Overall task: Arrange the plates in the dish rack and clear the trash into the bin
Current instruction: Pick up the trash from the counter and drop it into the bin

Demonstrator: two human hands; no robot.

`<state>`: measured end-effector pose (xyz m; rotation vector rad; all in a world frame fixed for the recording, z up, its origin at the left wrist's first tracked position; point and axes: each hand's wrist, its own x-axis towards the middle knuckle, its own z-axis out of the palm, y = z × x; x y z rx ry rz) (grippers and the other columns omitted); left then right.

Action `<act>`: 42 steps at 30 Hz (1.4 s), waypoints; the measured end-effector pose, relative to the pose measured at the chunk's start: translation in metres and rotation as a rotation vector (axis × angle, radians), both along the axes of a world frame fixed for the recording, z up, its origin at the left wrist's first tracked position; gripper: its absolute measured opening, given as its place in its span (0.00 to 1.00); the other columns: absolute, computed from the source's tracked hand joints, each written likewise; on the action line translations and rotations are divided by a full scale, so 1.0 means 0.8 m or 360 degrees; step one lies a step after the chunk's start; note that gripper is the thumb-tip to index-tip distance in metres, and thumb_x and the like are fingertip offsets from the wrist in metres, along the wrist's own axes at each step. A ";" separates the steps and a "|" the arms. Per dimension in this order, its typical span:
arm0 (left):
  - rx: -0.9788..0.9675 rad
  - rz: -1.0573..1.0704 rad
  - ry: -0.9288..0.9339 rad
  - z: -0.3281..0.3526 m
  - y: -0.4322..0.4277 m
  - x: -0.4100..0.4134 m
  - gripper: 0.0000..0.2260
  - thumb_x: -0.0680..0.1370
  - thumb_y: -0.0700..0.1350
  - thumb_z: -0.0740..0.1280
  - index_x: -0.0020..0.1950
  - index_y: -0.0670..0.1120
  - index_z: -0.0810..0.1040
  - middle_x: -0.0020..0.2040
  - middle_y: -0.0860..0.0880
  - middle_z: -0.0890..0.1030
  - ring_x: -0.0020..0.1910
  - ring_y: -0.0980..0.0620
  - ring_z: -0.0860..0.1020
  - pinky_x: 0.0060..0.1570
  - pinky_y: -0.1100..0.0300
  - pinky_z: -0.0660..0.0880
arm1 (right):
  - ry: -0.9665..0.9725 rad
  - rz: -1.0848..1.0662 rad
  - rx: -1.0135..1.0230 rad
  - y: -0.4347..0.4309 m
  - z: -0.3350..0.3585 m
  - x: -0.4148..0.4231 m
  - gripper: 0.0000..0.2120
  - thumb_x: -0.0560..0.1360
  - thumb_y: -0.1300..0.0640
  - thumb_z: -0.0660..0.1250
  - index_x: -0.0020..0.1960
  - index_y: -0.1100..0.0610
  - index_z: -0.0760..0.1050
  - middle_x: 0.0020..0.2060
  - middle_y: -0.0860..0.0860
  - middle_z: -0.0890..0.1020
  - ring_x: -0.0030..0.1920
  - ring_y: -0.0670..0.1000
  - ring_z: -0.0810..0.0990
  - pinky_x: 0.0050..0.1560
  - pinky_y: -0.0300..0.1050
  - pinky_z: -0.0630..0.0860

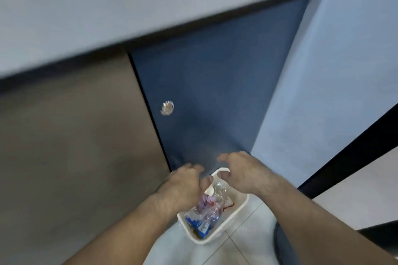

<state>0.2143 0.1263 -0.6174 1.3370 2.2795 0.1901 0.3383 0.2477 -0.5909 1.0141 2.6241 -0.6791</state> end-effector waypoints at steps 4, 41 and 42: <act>0.0118 -0.0027 0.0139 0.154 -0.018 0.019 0.19 0.80 0.60 0.53 0.63 0.51 0.72 0.59 0.49 0.75 0.57 0.46 0.76 0.58 0.52 0.73 | 0.0060 -0.0030 0.0022 -0.010 0.143 0.012 0.22 0.78 0.46 0.64 0.71 0.47 0.69 0.68 0.48 0.75 0.66 0.52 0.74 0.65 0.47 0.72; 0.0422 0.0233 0.0375 0.673 -0.323 -0.113 0.25 0.79 0.65 0.50 0.70 0.56 0.68 0.70 0.54 0.70 0.67 0.51 0.70 0.64 0.50 0.70 | 0.0416 0.0161 0.0247 -0.279 0.664 -0.111 0.23 0.79 0.43 0.62 0.72 0.46 0.66 0.69 0.47 0.72 0.64 0.51 0.74 0.63 0.48 0.73; 0.0430 0.0235 0.0372 0.673 -0.331 -0.122 0.25 0.79 0.65 0.50 0.70 0.56 0.68 0.70 0.55 0.70 0.67 0.52 0.70 0.64 0.51 0.70 | 0.0428 0.0154 0.0245 -0.286 0.663 -0.120 0.23 0.79 0.43 0.62 0.72 0.46 0.67 0.69 0.47 0.72 0.64 0.51 0.74 0.63 0.48 0.73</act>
